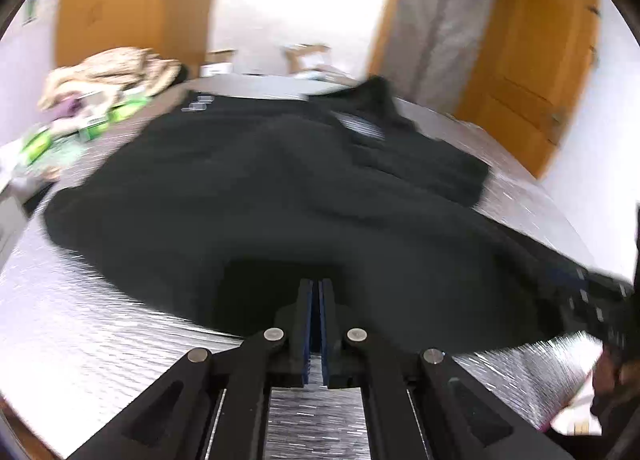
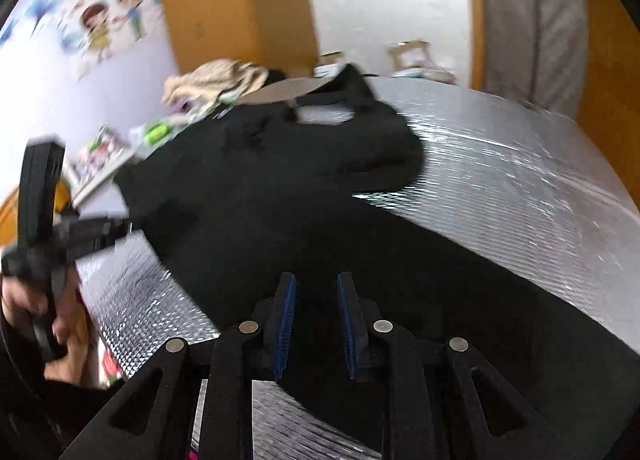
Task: Fold clothes
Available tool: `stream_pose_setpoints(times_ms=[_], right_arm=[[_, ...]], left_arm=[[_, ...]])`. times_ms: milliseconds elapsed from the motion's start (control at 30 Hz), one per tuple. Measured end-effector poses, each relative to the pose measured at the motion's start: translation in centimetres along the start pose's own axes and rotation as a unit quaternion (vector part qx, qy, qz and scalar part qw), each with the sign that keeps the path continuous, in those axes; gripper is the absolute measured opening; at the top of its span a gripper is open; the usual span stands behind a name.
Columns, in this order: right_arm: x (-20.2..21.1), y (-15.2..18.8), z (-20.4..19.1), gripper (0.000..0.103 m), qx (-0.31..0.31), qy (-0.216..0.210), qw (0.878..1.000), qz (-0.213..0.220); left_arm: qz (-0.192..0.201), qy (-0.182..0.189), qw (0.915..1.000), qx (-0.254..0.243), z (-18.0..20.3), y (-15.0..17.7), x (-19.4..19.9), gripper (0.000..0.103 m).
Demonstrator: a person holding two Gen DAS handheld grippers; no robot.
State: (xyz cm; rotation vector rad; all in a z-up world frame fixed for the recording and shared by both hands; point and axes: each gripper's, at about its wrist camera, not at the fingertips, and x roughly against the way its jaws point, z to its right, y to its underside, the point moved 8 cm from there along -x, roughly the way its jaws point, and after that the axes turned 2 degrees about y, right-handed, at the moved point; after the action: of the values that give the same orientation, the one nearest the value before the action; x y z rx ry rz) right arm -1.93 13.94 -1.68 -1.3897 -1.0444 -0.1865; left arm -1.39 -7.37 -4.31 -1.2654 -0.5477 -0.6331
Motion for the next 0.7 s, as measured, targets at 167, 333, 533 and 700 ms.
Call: stream_pose_setpoints(times_ms=[167,333,533,700], right_arm=[[-2.3,0.2,-2.5,0.022,0.038,-0.012,0.999,-0.013],[-3.4,0.1,-4.1,0.024,0.057,-0.025,0.998,-0.016],[-4.2,0.1,-5.6,0.026,0.07,-0.039,0.996,-0.028],[-4.5,0.2,-6.4,0.03,0.083,-0.051,0.995,-0.037]], left_arm=[[0.019,-0.073,0.9957,0.052,-6.0,-0.6,1.5,0.003],[0.062,-0.107,0.9804,0.153,-12.6,-1.6,3.6,0.013],[0.089,-0.068,0.9565,0.27,-18.3,-1.9,4.2,0.033],[0.09,-0.071,0.9484,0.296,-19.7,-2.4,3.1,0.034]])
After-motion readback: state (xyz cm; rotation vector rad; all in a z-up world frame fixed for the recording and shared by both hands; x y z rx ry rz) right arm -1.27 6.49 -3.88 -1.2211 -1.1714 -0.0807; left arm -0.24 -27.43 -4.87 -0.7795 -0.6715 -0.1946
